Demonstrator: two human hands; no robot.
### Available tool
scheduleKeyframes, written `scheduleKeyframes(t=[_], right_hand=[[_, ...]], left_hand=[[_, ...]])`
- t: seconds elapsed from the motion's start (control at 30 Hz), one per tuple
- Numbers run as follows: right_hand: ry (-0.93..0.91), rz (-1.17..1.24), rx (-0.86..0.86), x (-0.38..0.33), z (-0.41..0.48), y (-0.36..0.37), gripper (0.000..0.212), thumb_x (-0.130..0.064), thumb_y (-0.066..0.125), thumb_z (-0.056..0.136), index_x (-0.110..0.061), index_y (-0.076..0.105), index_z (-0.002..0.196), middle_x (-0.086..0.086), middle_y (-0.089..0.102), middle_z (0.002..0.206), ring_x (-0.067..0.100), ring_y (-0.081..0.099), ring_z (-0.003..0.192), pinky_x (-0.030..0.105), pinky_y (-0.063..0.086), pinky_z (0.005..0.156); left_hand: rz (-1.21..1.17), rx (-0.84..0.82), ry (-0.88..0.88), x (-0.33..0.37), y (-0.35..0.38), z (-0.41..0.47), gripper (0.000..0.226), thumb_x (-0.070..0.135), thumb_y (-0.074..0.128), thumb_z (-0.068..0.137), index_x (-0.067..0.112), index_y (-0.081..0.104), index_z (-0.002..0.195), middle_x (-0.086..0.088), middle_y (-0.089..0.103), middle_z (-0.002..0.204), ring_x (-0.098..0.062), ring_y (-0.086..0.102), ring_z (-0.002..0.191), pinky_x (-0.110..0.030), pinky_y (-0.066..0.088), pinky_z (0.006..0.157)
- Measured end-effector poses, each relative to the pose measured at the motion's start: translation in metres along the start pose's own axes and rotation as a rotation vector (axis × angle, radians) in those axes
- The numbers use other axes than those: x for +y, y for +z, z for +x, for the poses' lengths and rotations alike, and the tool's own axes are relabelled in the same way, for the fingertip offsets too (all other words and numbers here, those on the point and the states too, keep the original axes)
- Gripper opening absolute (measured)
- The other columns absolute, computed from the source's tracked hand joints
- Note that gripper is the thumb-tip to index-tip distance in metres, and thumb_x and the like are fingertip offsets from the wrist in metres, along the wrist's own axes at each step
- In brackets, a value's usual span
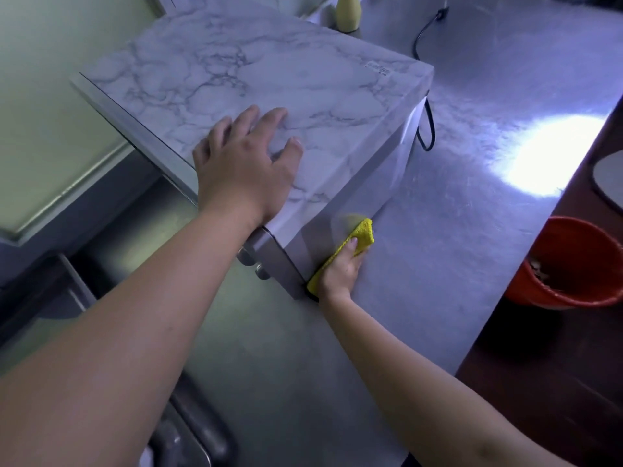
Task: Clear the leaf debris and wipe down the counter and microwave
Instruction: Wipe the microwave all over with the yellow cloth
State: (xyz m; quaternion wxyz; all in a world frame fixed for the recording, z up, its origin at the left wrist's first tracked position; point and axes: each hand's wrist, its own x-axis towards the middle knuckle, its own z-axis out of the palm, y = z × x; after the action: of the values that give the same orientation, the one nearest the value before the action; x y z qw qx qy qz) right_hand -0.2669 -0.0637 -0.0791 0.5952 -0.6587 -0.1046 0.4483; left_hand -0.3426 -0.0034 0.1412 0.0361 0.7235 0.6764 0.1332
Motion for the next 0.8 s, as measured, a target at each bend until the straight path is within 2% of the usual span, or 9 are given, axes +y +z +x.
scheduleKeyframes(t=[0.13, 0.23, 0.33, 0.4, 0.5, 0.57, 0.67, 0.73, 0.8], right_hand=[[0.255, 0.206, -0.002, -0.035, 0.008, -0.015, 0.046, -0.046, 0.035, 0.106, -0.025, 0.044, 0.146, 0.006, 0.055, 0.14, 0.026, 0.053, 0.128, 0.045, 0.04, 0.113], [0.287, 0.295, -0.029, -0.068, -0.013, -0.036, 0.053, -0.054, 0.038, 0.103, -0.023, 0.048, 0.145, 0.009, 0.056, 0.142, 0.028, 0.055, 0.128, 0.048, 0.041, 0.112], [0.005, 0.323, -0.065, -0.1, -0.06, -0.045, 0.061, -0.06, 0.042, 0.093, -0.029, 0.047, 0.145, 0.008, 0.051, 0.148, 0.027, 0.048, 0.136, 0.051, 0.036, 0.116], [-0.311, 0.308, -0.097, -0.12, -0.096, -0.039, 0.05, -0.058, 0.042, 0.093, -0.041, 0.049, 0.139, 0.0, 0.052, 0.146, 0.021, 0.047, 0.138, 0.05, 0.035, 0.116], [-0.694, 0.24, -0.194, -0.122, -0.13, -0.011, 0.049, -0.042, 0.043, 0.1, -0.031, 0.041, 0.147, -0.002, 0.042, 0.156, 0.012, 0.036, 0.145, 0.046, 0.03, 0.12], [-0.796, 0.109, -0.156, -0.106, -0.137, 0.014, 0.052, -0.035, 0.044, 0.1, -0.022, 0.038, 0.15, 0.005, 0.034, 0.16, 0.017, 0.027, 0.15, 0.052, 0.026, 0.119], [-0.869, -0.012, 0.068, -0.074, -0.127, 0.037, 0.052, -0.042, 0.04, 0.102, -0.015, 0.043, 0.147, 0.017, 0.037, 0.157, 0.029, 0.026, 0.15, 0.06, 0.029, 0.114], [-0.896, 0.004, 0.127, -0.049, -0.112, 0.04, 0.052, -0.047, 0.034, 0.104, -0.019, 0.039, 0.147, 0.019, 0.038, 0.155, 0.029, 0.027, 0.15, 0.06, 0.03, 0.113], [-0.838, 0.004, 0.125, -0.023, -0.099, 0.036, 0.052, -0.052, 0.033, 0.103, -0.027, 0.037, 0.149, 0.018, 0.033, 0.158, 0.029, 0.025, 0.151, 0.059, 0.028, 0.116]], left_hand=[[-0.004, -0.03, 0.01, 0.001, -0.003, -0.001, 0.054, 0.062, 0.029, 0.094, 0.048, 0.035, 0.146, 0.01, 0.027, 0.161, -0.022, 0.017, 0.148, -0.046, 0.01, 0.117], [-0.01, -0.04, 0.015, 0.001, -0.004, 0.0, 0.056, 0.062, 0.029, 0.094, 0.046, 0.035, 0.147, 0.009, 0.026, 0.161, -0.023, 0.017, 0.148, -0.046, 0.009, 0.117], [-0.002, -0.048, 0.018, 0.001, -0.004, 0.0, 0.057, 0.063, 0.027, 0.094, 0.045, 0.033, 0.149, 0.009, 0.025, 0.162, -0.024, 0.016, 0.148, -0.046, 0.009, 0.118], [0.004, -0.052, 0.023, 0.002, -0.003, 0.0, 0.057, 0.062, 0.027, 0.095, 0.045, 0.032, 0.149, 0.009, 0.025, 0.162, -0.024, 0.016, 0.148, -0.046, 0.008, 0.118], [-0.018, -0.048, 0.02, 0.001, -0.003, 0.001, 0.054, 0.059, 0.03, 0.096, 0.046, 0.034, 0.148, 0.01, 0.026, 0.161, -0.022, 0.017, 0.147, -0.044, 0.009, 0.117], [-0.044, -0.053, 0.019, -0.001, -0.005, 0.005, 0.05, 0.056, 0.035, 0.097, 0.046, 0.038, 0.145, 0.01, 0.028, 0.16, -0.022, 0.02, 0.146, -0.043, 0.011, 0.116], [-0.053, -0.034, 0.013, -0.001, -0.004, 0.006, 0.047, 0.047, 0.036, 0.098, 0.045, 0.041, 0.144, 0.011, 0.03, 0.159, -0.022, 0.022, 0.145, -0.043, 0.012, 0.115], [-0.051, -0.003, 0.033, 0.0, -0.001, 0.005, 0.046, 0.043, 0.033, 0.098, 0.044, 0.042, 0.143, 0.011, 0.033, 0.157, -0.023, 0.024, 0.143, -0.045, 0.013, 0.115], [-0.045, 0.01, 0.048, 0.0, 0.0, 0.004, 0.046, 0.041, 0.031, 0.097, 0.043, 0.043, 0.141, 0.011, 0.037, 0.154, -0.025, 0.028, 0.14, -0.046, 0.016, 0.114]])
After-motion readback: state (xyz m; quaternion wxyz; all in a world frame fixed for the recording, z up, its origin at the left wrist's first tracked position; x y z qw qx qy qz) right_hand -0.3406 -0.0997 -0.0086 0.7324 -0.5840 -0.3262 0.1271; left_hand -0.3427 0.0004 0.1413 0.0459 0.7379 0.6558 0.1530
